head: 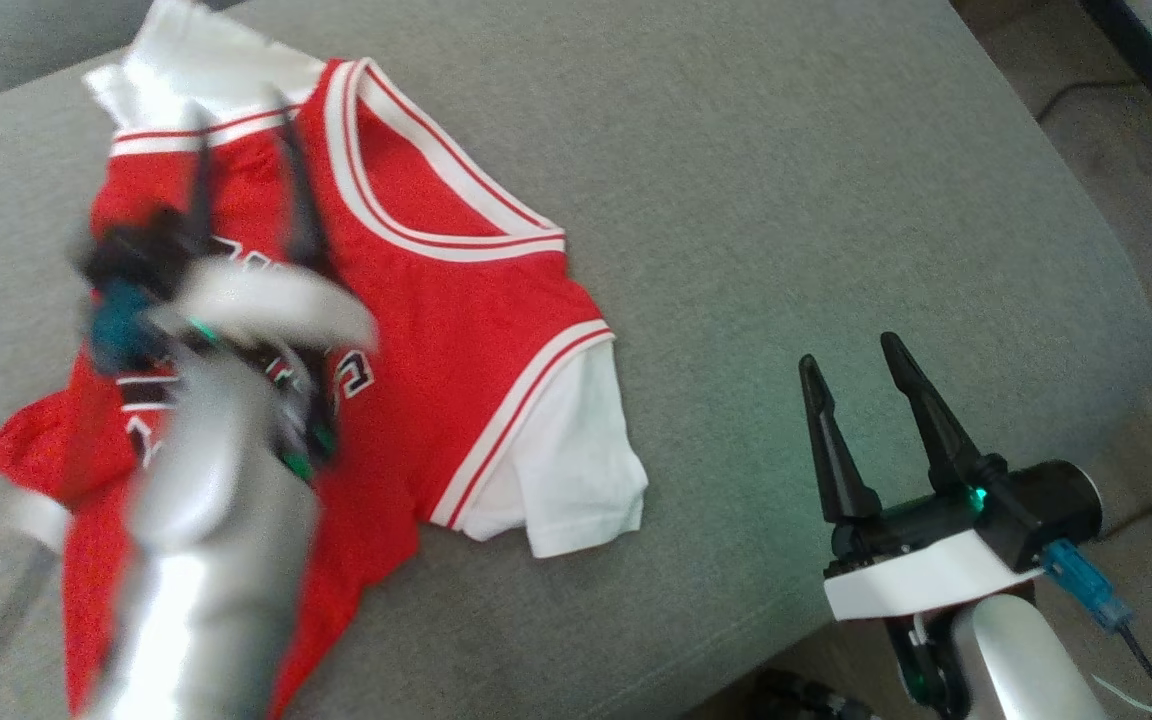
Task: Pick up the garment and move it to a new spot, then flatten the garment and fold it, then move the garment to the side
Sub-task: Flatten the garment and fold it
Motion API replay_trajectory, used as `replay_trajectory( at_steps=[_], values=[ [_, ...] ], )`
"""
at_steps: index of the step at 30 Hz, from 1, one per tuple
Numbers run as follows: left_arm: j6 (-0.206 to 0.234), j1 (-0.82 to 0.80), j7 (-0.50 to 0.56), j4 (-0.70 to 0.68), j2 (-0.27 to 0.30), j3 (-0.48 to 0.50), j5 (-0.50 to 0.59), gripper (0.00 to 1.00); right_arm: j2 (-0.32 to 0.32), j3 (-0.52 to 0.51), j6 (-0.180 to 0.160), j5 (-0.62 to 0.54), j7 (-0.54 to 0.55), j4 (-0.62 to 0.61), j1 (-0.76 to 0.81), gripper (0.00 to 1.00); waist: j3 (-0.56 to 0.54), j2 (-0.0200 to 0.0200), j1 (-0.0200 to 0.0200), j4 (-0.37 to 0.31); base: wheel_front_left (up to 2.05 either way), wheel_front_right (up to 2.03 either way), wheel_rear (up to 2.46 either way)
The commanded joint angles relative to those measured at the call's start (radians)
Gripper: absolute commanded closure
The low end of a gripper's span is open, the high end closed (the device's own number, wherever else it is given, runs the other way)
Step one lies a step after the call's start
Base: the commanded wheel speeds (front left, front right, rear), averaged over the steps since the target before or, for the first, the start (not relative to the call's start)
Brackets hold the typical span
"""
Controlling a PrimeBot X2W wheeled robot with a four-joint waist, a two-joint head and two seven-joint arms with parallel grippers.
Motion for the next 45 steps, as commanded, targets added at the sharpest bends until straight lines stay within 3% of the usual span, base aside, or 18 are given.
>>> replay_trajectory(
  at_steps=[1, 10, 18, 24, 34, 35, 36, 38, 45],
  values=[
    [-0.007, 0.033, -0.009, -0.051, 0.008, -0.007, 0.016, 0.0, -0.004, 0.013, 0.008, -0.009, -0.011, -0.025, 0.005, 0.0, -0.027, 0.0, 0.0001, 0.027, 0.0, 0.0, 0.0],
    [-0.041, 0.339, 0.146, -0.346, -0.01, -0.312, 0.08, 0.0, -0.004, 0.004, 0.008, -0.025, -0.011, -0.015, 0.017, 0.0, -0.079, 0.0, 0.0001, 0.057, 0.0, 0.0, 0.0],
    [-0.06, 0.473, 0.288, -0.468, 0.038, -0.429, 0.097, 0.0, -0.004, 0.004, 0.008, -0.028, -0.011, -0.017, 0.025, 0.0, -0.084, 0.0, 0.0001, 0.053, 0.0, 0.0, 0.0],
    [-0.067, 0.466, 0.325, -0.448, 0.053, -0.462, 0.115, 0.0, -0.004, 0.005, 0.008, -0.023, -0.011, -0.024, 0.016, 0.0, -0.063, 0.0, 0.0001, 0.038, 0.0, 0.0, 0.0],
    [-0.066, 0.404, 0.363, -0.278, 0.078, -0.515, 0.185, 0.0, -0.004, 0.003, 0.008, -0.014, -0.011, -0.026, 0.008, 0.0, -0.04, 0.0, 0.0001, 0.017, 0.0, 0.0, 0.0],
    [-0.066, 0.397, 0.358, -0.265, 0.075, -0.517, 0.188, 0.07, -0.004, 0.003, 0.008, -0.013, -0.011, -0.026, 0.007, 0.0, -0.038, 0.0, 0.0001, 0.015, 0.0, 0.0, 0.0],
    [-0.066, 0.39, 0.353, -0.252, 0.072, -0.518, 0.189, 0.41, -0.004, 0.003, 0.008, -0.012, -0.011, -0.027, 0.006, 0.0, -0.037, 0.0, 0.0001, 0.014, 0.0, 0.0, 0.0],
    [-0.067, 0.372, 0.344, -0.229, 0.068, -0.525, 0.199, 1.0, -0.004, 0.002, 0.008, -0.011, -0.011, -0.027, 0.005, 0.0, -0.035, 0.0, 0.0001, 0.012, 0.0, 0.0, 0.0],
    [-0.094, 0.35, 0.311, -0.197, 0.048, -0.539, 0.169, 1.0, -0.004, -0.002, 0.008, -0.013, -0.011, -0.021, 0.008, 0.0, -0.048, 0.0, 0.0001, 0.012, 0.0, 0.0, 0.0]
  ],
)
